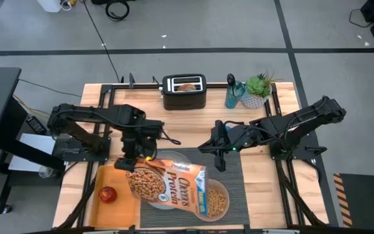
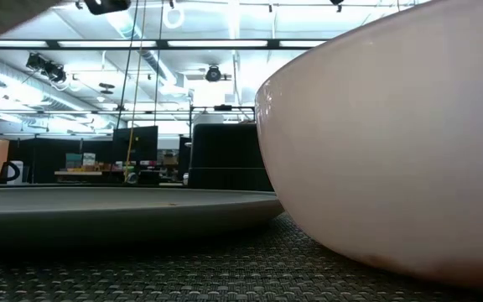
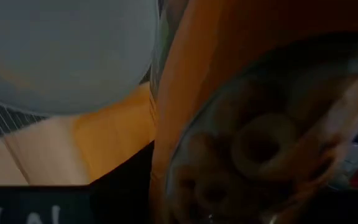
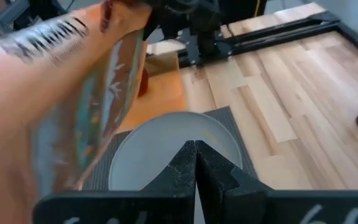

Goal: Arrange a breakfast setting
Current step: Pour the cereal from the cereal box into the orange bowl

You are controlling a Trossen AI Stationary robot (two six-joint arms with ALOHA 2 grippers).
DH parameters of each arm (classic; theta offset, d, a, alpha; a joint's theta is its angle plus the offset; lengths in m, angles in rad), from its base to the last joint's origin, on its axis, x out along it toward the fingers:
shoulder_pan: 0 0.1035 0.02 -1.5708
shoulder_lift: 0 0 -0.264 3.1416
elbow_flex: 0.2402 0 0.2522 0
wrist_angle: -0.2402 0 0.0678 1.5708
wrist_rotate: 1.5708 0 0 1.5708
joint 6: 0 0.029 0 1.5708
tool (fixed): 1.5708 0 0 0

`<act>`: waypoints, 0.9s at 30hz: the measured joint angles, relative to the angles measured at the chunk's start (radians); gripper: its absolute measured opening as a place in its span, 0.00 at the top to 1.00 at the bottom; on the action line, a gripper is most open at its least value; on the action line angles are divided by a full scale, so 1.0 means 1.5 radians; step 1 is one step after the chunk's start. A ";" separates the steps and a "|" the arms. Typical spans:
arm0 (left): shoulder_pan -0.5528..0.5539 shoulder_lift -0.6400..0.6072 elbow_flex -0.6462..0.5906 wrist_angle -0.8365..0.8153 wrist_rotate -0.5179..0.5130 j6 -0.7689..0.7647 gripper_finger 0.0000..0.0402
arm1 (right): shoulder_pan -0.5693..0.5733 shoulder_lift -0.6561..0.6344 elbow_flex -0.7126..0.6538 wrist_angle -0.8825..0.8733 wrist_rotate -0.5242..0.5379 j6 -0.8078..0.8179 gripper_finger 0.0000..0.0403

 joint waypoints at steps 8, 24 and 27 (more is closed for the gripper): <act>0.039 -0.156 -0.160 0.180 -0.027 -0.011 0.56 | -0.035 -0.063 0.000 0.001 0.061 -0.045 0.97; 0.136 -0.384 -0.397 0.533 -0.089 -0.108 0.56 | -0.165 -0.137 0.000 0.061 0.021 -0.081 0.97; 0.173 -0.423 -0.441 0.626 -0.110 -0.136 0.56 | -0.187 -0.134 0.000 0.099 0.020 -0.092 0.97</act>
